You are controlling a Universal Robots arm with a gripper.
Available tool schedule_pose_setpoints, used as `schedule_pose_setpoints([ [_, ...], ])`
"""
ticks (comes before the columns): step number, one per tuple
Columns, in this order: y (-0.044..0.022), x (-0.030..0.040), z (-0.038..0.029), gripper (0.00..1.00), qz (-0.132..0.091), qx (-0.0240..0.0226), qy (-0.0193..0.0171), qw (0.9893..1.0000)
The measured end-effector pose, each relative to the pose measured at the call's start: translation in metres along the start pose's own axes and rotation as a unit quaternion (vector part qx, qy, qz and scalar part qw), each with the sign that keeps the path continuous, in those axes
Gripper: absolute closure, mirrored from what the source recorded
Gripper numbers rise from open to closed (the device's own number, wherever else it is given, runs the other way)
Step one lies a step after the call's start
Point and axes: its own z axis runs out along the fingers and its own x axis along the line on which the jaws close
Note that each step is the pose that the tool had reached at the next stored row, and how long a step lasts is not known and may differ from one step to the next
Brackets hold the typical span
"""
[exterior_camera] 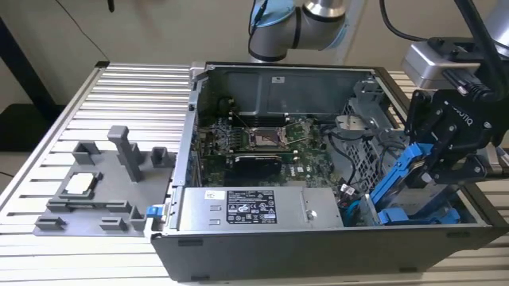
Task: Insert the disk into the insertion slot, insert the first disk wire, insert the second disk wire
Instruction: 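Insert the disk into the insertion slot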
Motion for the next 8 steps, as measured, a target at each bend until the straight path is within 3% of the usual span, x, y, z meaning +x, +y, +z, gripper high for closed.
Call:
schedule_pose_setpoints([
  [4,0.0029,-0.0001,0.0036,0.68,0.0,0.0087,-0.0013,1.0],
  [8,0.0029,-0.0001,0.0037,0.68,0.0,0.0108,-0.0014,0.9999],
])
